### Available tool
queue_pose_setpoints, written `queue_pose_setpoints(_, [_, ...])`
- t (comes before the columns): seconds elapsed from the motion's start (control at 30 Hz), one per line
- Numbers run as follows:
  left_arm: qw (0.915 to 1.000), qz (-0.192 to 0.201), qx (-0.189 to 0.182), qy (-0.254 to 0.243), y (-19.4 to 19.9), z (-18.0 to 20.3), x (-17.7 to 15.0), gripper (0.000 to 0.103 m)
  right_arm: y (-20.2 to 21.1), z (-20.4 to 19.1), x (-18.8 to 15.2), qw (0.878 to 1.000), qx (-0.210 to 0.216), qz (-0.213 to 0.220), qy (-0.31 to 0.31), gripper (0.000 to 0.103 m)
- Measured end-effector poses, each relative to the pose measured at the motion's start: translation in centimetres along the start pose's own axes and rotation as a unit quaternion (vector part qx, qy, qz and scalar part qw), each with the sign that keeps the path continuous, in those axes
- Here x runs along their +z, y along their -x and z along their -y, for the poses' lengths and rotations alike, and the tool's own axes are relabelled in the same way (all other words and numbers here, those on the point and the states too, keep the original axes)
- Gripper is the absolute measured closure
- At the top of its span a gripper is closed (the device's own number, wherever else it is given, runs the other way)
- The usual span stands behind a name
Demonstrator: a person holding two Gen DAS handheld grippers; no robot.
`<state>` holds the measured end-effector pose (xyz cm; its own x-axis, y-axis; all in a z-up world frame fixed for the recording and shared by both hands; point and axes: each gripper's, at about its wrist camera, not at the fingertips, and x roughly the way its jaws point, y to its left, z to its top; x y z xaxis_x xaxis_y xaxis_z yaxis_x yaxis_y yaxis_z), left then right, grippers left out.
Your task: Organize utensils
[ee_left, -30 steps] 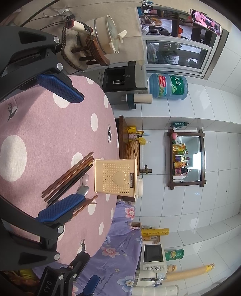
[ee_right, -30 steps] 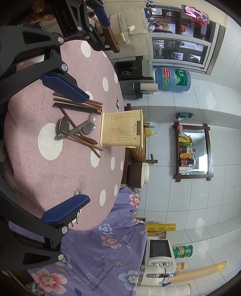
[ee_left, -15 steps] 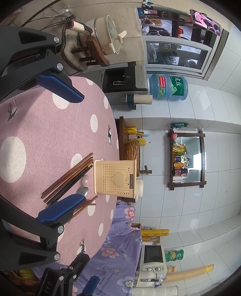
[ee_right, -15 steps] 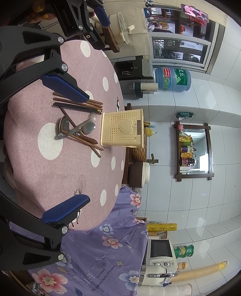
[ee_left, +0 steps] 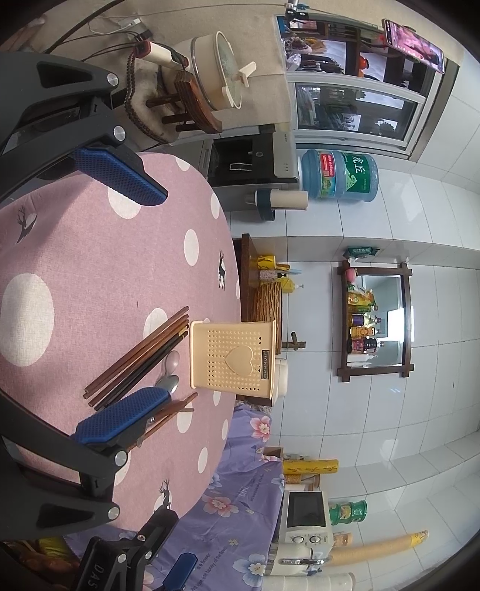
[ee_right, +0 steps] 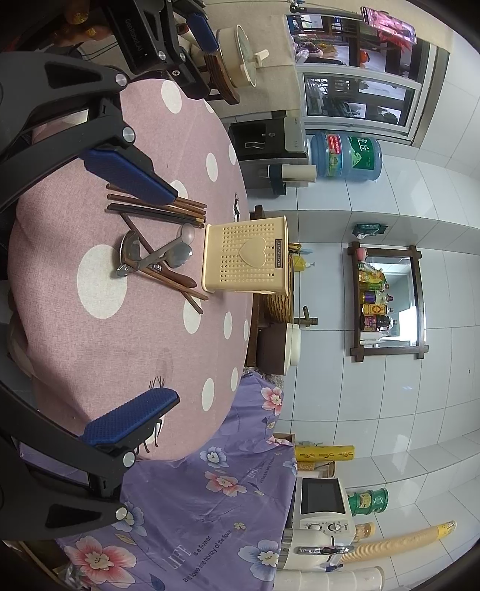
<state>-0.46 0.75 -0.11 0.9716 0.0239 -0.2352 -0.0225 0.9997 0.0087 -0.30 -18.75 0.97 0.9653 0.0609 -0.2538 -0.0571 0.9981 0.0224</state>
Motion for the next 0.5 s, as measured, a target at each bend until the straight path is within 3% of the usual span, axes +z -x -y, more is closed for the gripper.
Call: queue_pose_setpoints(0.5, [1.0000, -0.003, 0.001, 0.000, -0.06, -0.03, -0.01, 0.005, -0.21, -0.05, -0.10, 1.000, 0.001, -0.003, 0.001, 0.005])
